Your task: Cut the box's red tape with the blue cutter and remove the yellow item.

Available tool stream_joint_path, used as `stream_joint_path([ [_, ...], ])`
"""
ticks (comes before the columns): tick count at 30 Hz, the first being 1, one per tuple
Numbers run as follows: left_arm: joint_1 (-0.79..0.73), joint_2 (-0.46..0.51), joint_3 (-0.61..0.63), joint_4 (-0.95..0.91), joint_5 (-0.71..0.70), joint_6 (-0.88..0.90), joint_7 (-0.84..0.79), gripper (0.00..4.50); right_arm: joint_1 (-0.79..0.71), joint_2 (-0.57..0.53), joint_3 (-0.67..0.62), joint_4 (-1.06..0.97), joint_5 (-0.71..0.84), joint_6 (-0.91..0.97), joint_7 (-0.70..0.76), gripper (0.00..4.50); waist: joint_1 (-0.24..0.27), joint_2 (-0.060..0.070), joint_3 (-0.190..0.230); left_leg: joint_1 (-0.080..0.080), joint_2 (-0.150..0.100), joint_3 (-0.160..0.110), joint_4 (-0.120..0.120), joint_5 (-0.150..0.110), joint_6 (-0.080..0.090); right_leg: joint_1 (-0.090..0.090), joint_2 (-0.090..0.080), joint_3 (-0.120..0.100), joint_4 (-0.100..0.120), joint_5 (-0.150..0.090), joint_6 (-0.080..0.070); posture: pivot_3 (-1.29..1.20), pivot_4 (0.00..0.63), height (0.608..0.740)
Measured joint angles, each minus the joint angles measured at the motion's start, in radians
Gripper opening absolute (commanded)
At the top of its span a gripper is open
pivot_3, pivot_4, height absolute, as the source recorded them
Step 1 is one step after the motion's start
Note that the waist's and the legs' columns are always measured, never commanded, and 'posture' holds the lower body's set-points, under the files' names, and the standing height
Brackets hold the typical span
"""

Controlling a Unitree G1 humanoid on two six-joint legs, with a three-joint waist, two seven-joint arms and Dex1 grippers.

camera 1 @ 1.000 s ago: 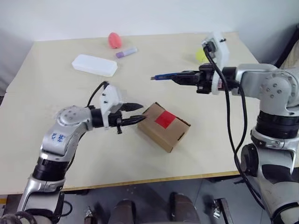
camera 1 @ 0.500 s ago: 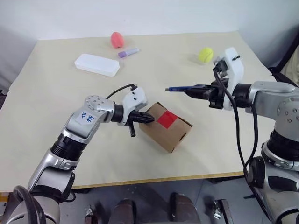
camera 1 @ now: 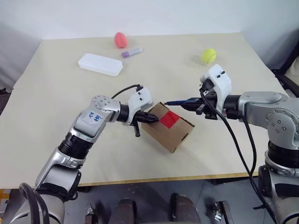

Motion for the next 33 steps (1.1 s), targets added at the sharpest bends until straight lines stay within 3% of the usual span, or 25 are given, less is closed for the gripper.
stream_joint_path([
  [14, -0.001, -0.017, 0.0, 0.0, 0.016, 0.005, 0.002, 0.0, 0.055, -0.079, 0.065, 0.004, -0.001, -0.08, 0.022, 0.18, 0.007, 0.0, 0.0, 0.0, 0.0, 0.0, 0.003, -0.001, 0.002, 0.001, 0.0, 0.0, 0.0, 0.0, 0.0, 0.0, 0.15, 0.74],
  [33, -0.008, -0.039, 0.001, -0.002, 0.028, 0.034, 0.002, 0.0, 0.054, -0.058, 0.064, 0.021, 0.004, -0.105, 0.02, 0.18, 0.02, 0.0, 0.0, -0.002, 0.0, 0.001, 0.008, -0.002, 0.003, 0.001, 0.0, 0.001, 0.0, 0.0, 0.0, 0.0, 0.15, 0.74],
])
